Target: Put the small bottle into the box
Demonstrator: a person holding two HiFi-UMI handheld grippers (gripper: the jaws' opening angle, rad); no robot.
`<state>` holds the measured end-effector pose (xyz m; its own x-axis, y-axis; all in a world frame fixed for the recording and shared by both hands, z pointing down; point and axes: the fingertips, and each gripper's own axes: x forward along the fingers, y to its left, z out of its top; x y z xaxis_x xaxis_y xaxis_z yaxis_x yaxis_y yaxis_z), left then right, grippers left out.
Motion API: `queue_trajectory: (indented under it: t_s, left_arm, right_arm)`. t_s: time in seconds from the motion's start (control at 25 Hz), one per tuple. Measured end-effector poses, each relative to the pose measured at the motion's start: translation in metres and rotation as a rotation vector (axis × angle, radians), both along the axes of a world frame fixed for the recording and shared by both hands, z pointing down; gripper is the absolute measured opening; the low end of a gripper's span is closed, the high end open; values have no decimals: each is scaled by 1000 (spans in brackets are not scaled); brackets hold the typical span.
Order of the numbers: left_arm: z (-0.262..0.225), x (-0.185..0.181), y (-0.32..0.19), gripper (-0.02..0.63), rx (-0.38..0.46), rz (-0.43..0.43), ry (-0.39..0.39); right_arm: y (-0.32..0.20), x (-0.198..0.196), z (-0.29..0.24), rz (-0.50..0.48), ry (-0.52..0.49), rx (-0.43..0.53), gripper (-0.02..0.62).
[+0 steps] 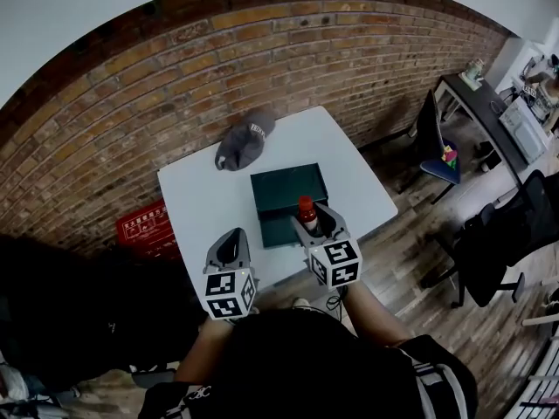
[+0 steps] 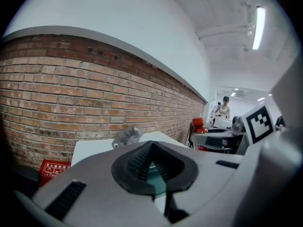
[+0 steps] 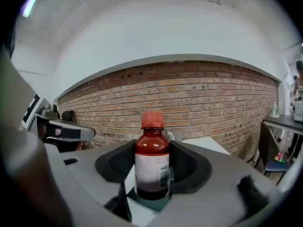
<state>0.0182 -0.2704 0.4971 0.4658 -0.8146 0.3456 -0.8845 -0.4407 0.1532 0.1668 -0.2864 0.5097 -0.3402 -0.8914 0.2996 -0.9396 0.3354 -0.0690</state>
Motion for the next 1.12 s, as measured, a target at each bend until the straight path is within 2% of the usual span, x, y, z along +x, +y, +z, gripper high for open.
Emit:
queue_trajectory:
  t_s: [0.4, 0.68, 0.96, 1.12]
  left_arm:
    - [4, -27, 2, 11, -13, -96, -3]
    - [6, -44, 13, 11, -22, -146, -21]
    - [9, -76, 25, 11, -37, -208, -38]
    - [10, -90, 29, 11, -44, -236, -37]
  right_arm:
    - [-16, -21, 44, -85, 59, -113, 232]
    - [-17, -32, 82, -114, 44, -217, 232]
    - [-24, -38, 130, -73, 8, -357, 232]
    - [-28, -43, 154, -89, 50, -414, 232]
